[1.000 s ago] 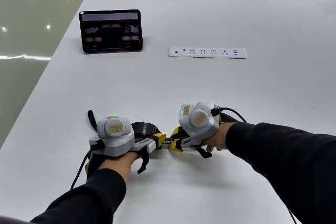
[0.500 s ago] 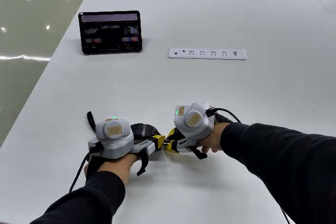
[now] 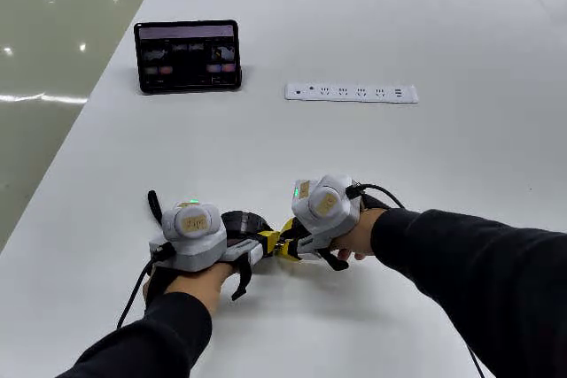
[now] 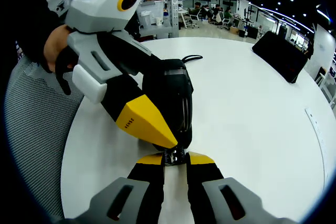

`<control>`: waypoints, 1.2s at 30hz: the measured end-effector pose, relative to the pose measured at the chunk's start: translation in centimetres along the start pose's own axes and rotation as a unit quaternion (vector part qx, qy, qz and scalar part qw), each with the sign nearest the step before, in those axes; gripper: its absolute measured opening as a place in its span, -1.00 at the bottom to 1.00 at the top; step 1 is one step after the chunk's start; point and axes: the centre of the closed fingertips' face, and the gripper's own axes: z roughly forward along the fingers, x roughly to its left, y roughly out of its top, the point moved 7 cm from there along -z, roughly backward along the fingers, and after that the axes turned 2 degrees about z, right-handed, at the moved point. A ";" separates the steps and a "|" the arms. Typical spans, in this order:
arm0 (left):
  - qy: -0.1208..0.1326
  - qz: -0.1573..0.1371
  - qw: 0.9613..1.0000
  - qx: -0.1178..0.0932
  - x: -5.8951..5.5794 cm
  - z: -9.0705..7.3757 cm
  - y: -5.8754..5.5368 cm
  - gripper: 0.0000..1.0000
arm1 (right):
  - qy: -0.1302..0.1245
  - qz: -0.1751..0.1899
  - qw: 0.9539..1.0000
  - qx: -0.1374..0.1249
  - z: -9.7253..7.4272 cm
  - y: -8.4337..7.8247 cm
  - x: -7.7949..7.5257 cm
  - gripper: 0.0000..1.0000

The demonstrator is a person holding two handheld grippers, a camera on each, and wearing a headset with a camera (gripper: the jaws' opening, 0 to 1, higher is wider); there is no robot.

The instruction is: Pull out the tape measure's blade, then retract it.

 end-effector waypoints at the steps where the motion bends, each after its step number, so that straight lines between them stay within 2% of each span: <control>1: 0.000 0.000 1.000 0.000 0.0 0.0 0.0 0.19 | 0.000 0.000 1.000 0.000 0.0 0.0 0.0 -0.77; 9: -0.001 -0.001 1.000 0.000 0.0 0.1 0.0 0.19 | 0.007 -0.006 1.000 0.001 0.2 0.1 0.0 -0.77; 29: -0.005 0.007 1.000 -0.007 0.0 0.0 -0.1 0.24 | -0.003 -0.003 1.000 0.006 0.2 0.2 0.2 -0.74; 32: -0.013 0.025 1.000 -0.009 0.1 0.0 -0.1 0.24 | -0.006 0.000 1.000 0.006 0.2 0.2 0.3 -0.74; 34: -0.012 0.059 0.998 -0.017 0.1 0.0 0.3 0.26 | -0.009 0.002 1.000 0.007 0.2 0.2 0.3 -0.73; 36: -0.010 0.060 0.998 -0.016 0.3 0.0 0.3 0.33 | -0.013 0.007 1.000 0.007 0.2 0.1 0.3 -0.73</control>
